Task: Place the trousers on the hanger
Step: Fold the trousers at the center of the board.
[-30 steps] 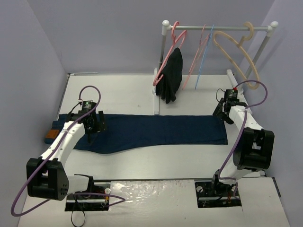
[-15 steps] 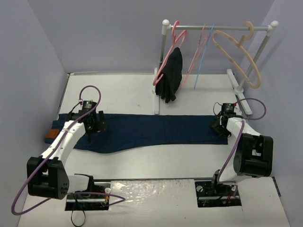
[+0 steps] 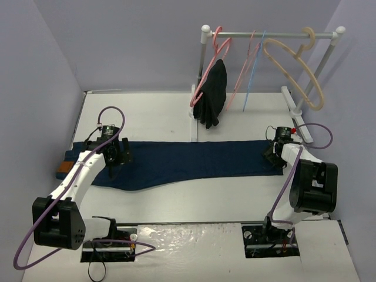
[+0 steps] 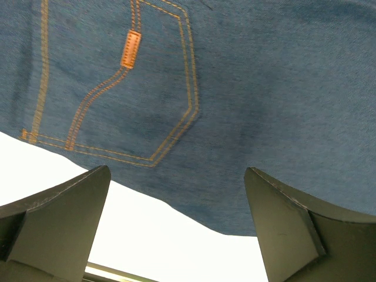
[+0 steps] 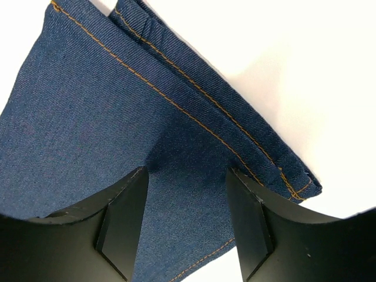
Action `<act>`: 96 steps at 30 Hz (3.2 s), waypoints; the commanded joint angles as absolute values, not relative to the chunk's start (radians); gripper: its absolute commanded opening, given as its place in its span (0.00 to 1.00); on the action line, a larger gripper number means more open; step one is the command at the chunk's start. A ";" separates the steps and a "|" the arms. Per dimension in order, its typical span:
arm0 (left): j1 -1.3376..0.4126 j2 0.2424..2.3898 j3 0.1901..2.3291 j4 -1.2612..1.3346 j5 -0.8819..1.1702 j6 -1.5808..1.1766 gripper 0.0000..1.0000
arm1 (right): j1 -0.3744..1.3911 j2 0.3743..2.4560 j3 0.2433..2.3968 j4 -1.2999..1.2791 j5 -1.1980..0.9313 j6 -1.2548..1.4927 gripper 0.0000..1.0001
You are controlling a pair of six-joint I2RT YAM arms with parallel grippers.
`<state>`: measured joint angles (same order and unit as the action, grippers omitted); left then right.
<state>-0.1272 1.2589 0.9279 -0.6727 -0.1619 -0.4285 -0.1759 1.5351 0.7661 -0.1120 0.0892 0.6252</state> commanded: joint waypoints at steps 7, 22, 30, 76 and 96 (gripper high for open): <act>-0.129 1.210 0.977 -0.668 -0.160 -0.431 0.97 | -0.222 1.618 1.001 -0.078 0.102 0.513 0.52; -0.126 1.169 0.973 -0.660 -0.141 -0.430 0.97 | -0.279 1.539 0.907 -0.176 0.149 0.622 0.39; -0.126 1.170 0.973 -0.658 -0.134 -0.431 0.97 | -0.279 1.558 0.863 -0.151 0.128 0.652 0.36; -0.127 1.175 0.972 -0.661 -0.137 -0.430 0.97 | -0.302 1.293 0.807 -0.231 0.254 0.702 0.00; -0.126 1.189 0.971 -0.670 -0.141 -0.426 0.97 | -0.370 1.336 0.727 -0.253 0.340 0.778 0.34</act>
<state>-0.1272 1.1950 0.9279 -0.6765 -0.1310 -0.4290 -0.3607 1.3311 0.6582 -0.2420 0.2374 0.8074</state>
